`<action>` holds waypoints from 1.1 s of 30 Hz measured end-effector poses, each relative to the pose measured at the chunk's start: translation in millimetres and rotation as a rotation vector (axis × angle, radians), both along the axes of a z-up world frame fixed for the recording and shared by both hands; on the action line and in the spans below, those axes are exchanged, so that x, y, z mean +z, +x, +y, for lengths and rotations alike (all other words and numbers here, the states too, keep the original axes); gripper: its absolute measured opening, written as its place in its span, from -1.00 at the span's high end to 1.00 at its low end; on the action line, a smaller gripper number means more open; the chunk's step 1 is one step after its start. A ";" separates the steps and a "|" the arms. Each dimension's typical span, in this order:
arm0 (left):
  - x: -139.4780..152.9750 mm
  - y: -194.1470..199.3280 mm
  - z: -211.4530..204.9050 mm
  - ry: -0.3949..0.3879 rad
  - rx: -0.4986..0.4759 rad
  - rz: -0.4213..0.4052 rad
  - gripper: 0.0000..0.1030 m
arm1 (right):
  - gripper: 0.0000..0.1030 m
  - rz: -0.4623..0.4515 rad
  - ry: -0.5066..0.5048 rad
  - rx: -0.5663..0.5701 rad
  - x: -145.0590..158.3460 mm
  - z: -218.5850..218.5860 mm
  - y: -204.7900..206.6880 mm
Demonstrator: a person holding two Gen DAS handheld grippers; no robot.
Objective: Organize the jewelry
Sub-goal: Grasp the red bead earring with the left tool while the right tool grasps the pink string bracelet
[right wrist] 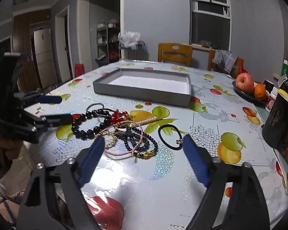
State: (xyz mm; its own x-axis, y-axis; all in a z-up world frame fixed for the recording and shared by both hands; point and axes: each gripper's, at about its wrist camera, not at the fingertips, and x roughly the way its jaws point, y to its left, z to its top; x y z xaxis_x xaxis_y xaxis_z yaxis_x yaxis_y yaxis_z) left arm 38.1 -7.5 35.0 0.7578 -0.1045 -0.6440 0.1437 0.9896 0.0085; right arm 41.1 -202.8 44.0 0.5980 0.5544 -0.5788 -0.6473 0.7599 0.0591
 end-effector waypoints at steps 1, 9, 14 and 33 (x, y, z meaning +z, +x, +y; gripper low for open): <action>3.0 3.3 -0.1 -0.001 -0.017 0.013 -0.78 | -0.43 0.015 -0.011 0.002 0.0 1.3 3.6; 5.3 34.9 -1.1 0.040 -0.116 0.095 -0.45 | 0.10 0.134 -0.066 0.038 -8.5 18.9 34.9; -6.4 59.6 1.0 0.021 -0.158 0.158 -0.18 | 0.20 0.175 -0.099 0.063 -13.8 33.0 51.8; -21.4 98.4 -7.3 0.015 -0.292 0.234 -0.33 | 0.94 0.200 -0.101 0.104 -18.8 42.1 69.1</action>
